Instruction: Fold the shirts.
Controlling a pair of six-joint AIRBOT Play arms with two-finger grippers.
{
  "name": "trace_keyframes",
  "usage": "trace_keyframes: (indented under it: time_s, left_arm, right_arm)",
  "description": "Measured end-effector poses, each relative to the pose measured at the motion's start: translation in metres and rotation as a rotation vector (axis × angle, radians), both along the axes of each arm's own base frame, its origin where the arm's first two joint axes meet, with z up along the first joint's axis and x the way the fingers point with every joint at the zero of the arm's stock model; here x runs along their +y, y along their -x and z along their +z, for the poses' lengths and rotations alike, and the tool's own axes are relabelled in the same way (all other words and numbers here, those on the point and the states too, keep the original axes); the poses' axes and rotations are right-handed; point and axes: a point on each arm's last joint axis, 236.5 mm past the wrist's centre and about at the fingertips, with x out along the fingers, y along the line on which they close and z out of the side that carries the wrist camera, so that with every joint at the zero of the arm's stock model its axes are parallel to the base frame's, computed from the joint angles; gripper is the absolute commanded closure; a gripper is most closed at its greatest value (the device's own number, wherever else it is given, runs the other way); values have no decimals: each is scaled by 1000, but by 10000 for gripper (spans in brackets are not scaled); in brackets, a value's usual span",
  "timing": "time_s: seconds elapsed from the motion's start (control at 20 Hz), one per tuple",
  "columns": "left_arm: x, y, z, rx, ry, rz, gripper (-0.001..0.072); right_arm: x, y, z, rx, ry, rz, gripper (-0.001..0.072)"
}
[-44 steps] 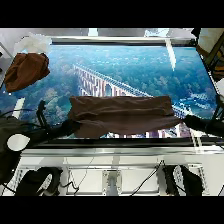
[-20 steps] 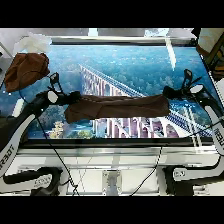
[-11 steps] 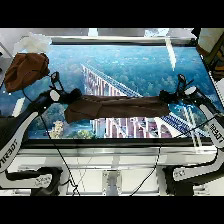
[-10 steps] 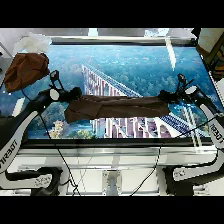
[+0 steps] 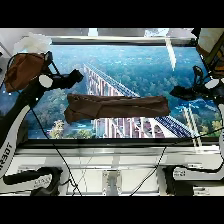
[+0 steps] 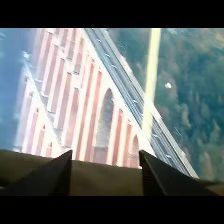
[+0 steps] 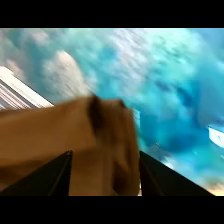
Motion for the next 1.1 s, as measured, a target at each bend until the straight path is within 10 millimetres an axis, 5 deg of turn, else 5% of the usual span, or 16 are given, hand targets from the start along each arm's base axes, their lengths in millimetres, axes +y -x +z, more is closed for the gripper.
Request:
trace_keyframes:
  time_s: [0.1, 0.3, 0.4, 0.45, 0.5, 0.55, 1.05, 1.1]
  left_arm:
    - [-25, 10, -1, 13, 7, -73, 695]
    - [-84, 36, -16, 33, -14, -234, 695]
    - [-106, 45, -24, 35, -28, -291, 585]
    - [-114, 49, -26, 31, -32, -311, 408]
    - [-120, 51, -26, 24, -36, -328, 302]
    - [-123, 51, -26, 17, -40, -337, 287]
    - [-135, 51, -21, -16, -49, -365, 287]
    - [-135, 51, -20, -17, -49, -366, 287]
  right_arm:
    - [-7, 13, -10, 40, 4, -10, 187]
    - [-8, 34, -40, 112, -46, -48, 93]
    - [-5, 41, -56, 139, -96, -82, 93]
    - [-3, 42, -61, 147, -118, -97, 93]
    - [-1, 44, -68, 160, -146, -112, 93]
    - [2, 44, -72, 167, -173, -126, 92]
    - [43, 11, -84, 102, -472, -207, 112]
    - [46, 9, -85, 98, -480, -208, 180]
